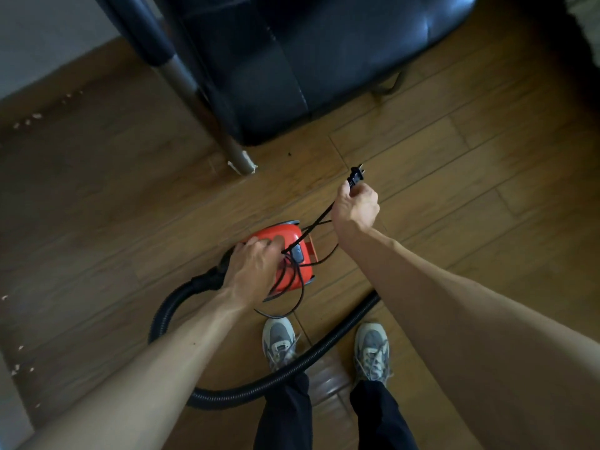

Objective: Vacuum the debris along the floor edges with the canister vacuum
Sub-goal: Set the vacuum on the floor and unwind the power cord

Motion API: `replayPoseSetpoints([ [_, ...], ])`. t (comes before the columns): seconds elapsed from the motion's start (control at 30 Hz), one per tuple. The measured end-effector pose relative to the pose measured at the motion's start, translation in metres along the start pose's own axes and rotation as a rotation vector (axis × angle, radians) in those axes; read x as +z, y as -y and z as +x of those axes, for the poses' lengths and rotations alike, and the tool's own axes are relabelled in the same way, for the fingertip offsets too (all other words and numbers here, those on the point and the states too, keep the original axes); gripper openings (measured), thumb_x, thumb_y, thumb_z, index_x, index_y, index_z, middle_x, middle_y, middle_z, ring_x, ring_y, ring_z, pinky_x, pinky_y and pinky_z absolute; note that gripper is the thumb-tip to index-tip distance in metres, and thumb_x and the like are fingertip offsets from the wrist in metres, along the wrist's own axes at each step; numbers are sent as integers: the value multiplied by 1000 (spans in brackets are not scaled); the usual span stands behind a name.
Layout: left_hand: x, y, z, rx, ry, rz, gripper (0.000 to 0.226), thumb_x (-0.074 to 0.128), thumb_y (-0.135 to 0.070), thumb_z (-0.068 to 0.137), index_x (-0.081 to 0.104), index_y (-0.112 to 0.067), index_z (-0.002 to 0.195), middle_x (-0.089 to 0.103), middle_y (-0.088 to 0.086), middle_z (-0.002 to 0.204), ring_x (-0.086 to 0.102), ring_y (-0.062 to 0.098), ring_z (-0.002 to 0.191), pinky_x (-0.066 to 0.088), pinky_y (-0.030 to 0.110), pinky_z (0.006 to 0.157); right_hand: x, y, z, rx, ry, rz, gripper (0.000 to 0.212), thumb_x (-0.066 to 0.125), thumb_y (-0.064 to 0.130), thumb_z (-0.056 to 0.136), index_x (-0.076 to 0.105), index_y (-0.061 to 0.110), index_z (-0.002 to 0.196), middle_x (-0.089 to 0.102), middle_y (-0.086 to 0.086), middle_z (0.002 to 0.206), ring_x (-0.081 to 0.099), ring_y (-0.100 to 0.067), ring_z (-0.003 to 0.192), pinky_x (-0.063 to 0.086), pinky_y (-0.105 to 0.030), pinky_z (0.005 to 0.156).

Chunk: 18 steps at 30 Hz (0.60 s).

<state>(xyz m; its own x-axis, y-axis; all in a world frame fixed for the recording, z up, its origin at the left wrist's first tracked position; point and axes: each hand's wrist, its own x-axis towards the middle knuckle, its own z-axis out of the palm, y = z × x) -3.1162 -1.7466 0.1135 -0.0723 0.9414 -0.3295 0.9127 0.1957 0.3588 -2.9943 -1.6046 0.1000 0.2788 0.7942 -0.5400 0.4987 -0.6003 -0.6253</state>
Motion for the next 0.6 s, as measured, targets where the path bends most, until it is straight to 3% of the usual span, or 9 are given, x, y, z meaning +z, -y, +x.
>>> replayPoseSetpoints([
  [0.1, -11, -35, 13, -8, -24, -58, 8, 57, -14, 97, 63, -10, 99, 69, 7, 81, 66, 27, 74, 42, 32, 56, -36, 23, 11, -34, -5, 44, 26, 49, 32, 99, 61, 9, 94, 66, -12, 105, 63, -29, 98, 52, -44, 91],
  [0.23, -25, -87, 30, -61, -44, -137, 17, 49, -23, 102, 63, -15, 102, 68, 1, 84, 66, 16, 78, 42, 24, 62, -90, 52, 25, -107, -22, 50, 26, 48, 32, 101, 60, 9, 99, 65, -10, 106, 62, -26, 97, 53, -43, 90],
  [0.4, -49, -157, 54, -104, -64, -368, 8, 56, -18, 99, 63, -14, 96, 67, 0, 82, 64, 17, 78, 55, 40, 72, -157, 90, 42, -218, -60, 77, 27, 48, 30, 102, 62, 7, 106, 64, -8, 110, 61, -26, 101, 52, -42, 92],
  [0.5, -70, -197, 65, -98, -86, -462, 5, 59, -15, 97, 61, -16, 93, 64, -4, 76, 63, 8, 71, 55, 27, 65, -196, 113, 48, -257, -77, 125, 27, 50, 32, 101, 63, 9, 105, 65, -6, 108, 61, -26, 103, 52, -44, 92],
  [0.6, -98, -236, 72, -107, -64, -529, 2, 60, -17, 97, 60, -19, 96, 65, -5, 75, 65, 4, 68, 50, 11, 58, -241, 139, 48, -283, -74, 181, 25, 52, 31, 101, 62, 10, 110, 54, 2, 103, 59, -24, 106, 51, -43, 95],
])
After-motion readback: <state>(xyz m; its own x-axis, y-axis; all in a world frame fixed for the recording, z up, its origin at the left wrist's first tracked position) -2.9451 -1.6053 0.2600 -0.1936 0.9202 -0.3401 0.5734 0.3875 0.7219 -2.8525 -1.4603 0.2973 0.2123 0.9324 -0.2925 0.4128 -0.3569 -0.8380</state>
